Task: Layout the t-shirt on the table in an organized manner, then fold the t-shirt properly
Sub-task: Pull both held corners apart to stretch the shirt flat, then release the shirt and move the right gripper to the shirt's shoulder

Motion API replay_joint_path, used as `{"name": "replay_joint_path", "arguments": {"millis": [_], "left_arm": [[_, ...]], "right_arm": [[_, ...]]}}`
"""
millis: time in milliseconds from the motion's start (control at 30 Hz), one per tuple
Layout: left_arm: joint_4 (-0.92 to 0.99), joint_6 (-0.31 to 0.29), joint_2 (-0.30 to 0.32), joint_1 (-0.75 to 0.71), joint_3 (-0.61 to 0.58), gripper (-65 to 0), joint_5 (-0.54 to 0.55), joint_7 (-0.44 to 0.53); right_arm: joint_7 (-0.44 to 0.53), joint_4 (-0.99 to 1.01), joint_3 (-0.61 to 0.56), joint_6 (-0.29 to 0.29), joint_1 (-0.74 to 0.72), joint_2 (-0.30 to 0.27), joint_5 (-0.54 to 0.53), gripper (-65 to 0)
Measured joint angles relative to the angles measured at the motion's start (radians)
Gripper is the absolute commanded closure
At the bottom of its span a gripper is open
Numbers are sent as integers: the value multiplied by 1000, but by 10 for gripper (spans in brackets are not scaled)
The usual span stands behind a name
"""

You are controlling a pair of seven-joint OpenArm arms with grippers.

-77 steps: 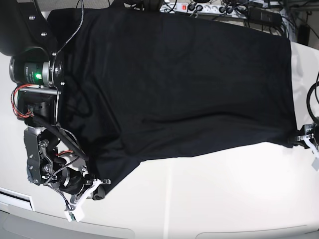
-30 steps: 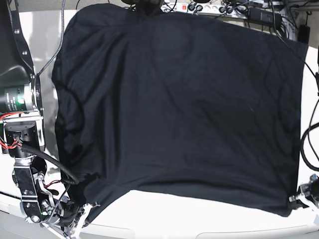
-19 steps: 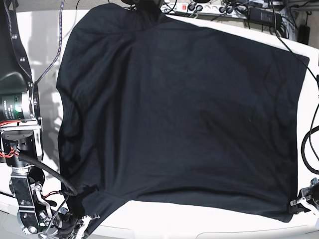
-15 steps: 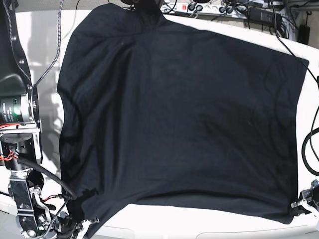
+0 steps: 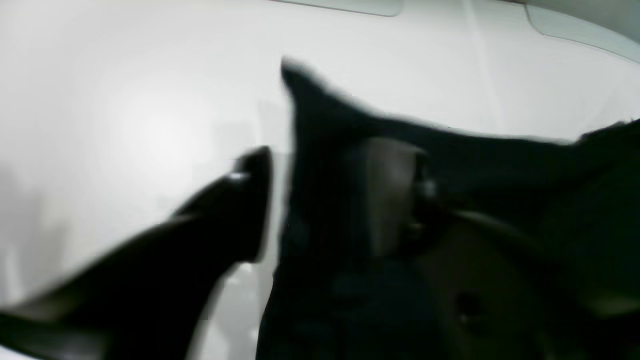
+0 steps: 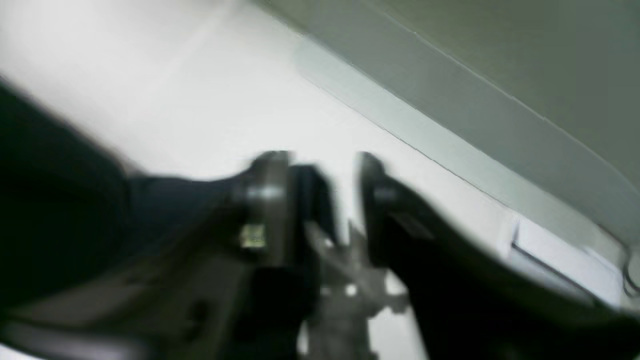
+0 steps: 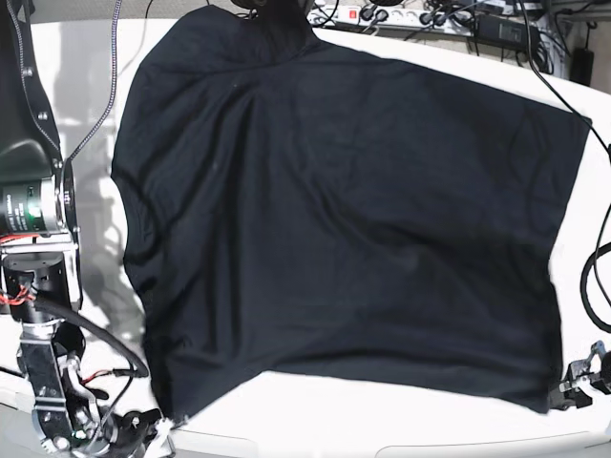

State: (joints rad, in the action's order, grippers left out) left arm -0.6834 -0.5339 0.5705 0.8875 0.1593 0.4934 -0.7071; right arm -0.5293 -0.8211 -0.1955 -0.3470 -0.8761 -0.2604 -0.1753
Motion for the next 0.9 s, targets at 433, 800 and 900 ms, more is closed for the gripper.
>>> {"name": "replay_joint_path", "arguments": {"millis": [433, 800, 900], "left_arm": [[0, 88, 0, -46, 0, -191, -5, -126], [1, 39, 94, -247, 0, 0, 116, -148], [0, -24, 148, -284, 0, 0, 204, -148]], "right_arm": [[-201, -1, 1, -43, 16, -11, -180, -335], [-441, -72, 3, -301, 161, -113, -622, -230], [-517, -164, 26, -324, 219, -144, -694, -100]]}}
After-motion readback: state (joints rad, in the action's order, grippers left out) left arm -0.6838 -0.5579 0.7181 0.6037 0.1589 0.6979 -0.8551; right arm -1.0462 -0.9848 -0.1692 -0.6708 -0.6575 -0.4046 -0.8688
